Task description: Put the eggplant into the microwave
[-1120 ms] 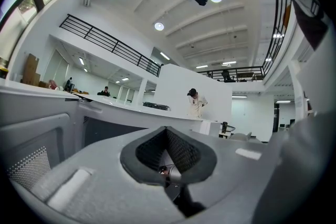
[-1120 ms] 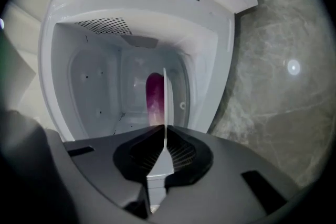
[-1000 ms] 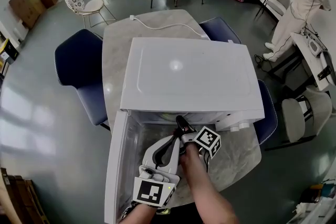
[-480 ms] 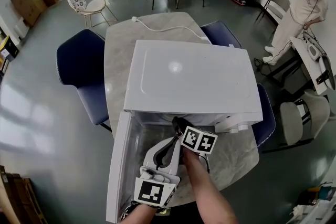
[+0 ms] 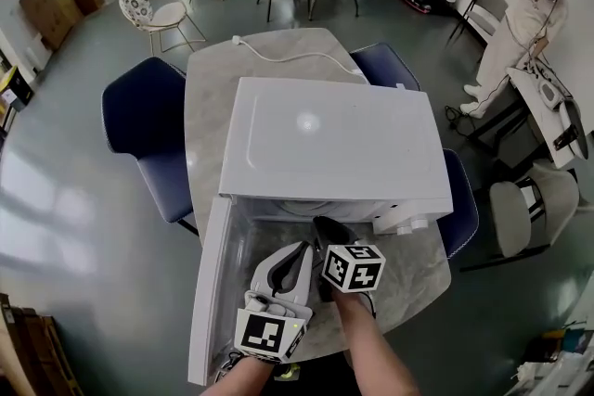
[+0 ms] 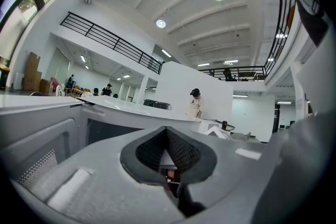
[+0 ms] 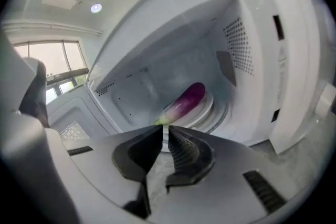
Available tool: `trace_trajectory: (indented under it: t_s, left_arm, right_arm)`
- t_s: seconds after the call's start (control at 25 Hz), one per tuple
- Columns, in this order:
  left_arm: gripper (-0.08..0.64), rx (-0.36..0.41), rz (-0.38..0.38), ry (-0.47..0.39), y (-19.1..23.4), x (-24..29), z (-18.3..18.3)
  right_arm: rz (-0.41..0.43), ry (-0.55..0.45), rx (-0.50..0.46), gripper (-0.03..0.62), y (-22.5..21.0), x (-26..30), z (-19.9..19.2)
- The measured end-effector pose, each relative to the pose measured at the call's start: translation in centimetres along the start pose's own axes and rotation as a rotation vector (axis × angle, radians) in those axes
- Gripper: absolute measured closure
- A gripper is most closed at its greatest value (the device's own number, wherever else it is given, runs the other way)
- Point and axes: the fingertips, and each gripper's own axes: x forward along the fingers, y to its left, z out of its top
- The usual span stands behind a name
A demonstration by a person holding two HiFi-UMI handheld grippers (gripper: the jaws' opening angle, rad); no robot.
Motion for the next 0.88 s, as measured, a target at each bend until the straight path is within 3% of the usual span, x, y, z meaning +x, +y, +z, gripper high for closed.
trace_trajectory:
  t_s: [0.12,0.36,0.6,0.88]
  left_arm:
    - [0.554,-0.015,0.001,0.035,-0.6,-0.4,0.4]
    - [0.554,-0.064,-0.035,0.078,-3.2,-1.4,2.3]
    - [0.554,-0.084,-0.086,0.056,-6.6,-2.2,6.8]
    - [0.555,-0.033,-0.126,0.018,-9.8,-4.3,11.3]
  right_arm:
    - [0.009,-0.044,0.028,0.589,0.7,-3.1,1.4]
    - [0.064,-0.144,0.012,0.591,4.2,-10.7,5.7]
    - [0.072,-0.191,-0.013,0.591,6.7,-17.2,9.5]
    - [0.095,-0.285,-0.112,0.591,10.5,-22.5,13.5]
